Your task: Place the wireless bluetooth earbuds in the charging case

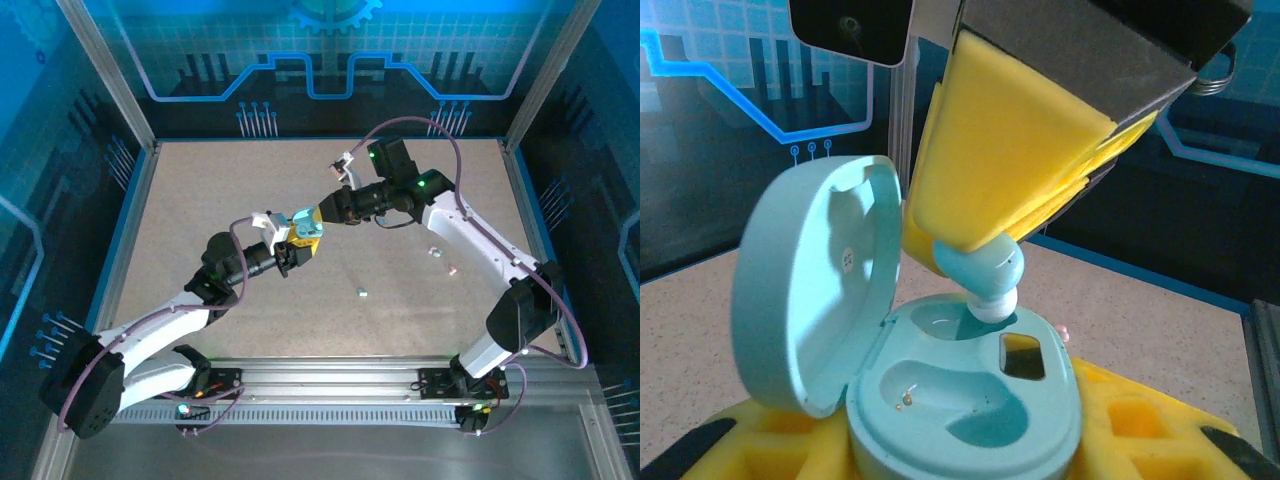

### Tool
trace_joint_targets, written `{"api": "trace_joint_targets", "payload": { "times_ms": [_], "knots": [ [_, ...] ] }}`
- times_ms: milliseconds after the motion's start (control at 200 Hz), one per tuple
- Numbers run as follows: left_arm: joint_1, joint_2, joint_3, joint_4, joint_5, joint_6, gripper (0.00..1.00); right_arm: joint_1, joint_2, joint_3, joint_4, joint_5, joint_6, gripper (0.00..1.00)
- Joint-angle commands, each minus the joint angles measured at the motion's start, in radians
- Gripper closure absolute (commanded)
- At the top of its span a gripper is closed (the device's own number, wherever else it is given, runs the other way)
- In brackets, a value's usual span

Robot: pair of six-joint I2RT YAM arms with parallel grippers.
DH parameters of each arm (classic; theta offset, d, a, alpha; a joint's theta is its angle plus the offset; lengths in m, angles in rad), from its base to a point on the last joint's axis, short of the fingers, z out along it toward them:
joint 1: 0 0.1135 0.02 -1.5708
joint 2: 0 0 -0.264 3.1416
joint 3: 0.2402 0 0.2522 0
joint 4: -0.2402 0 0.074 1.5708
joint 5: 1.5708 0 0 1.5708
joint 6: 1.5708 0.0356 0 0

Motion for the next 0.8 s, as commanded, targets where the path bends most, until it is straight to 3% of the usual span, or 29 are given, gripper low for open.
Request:
{"api": "trace_joint_targets", "payload": {
  "times_ms": [0, 795],
  "knots": [
    [0.001, 0.0, 0.035, 0.08, 0.056, -0.015, 0.66, 0.023, -0.026, 0.01, -0.007, 0.073, -0.044, 0.79],
    [0.002, -0.016, 0.035, 0.081, 0.054, -0.013, 0.66, 0.061, -0.014, 0.07, -0.123, 0.214, -0.13, 0.7]
  ]
}}
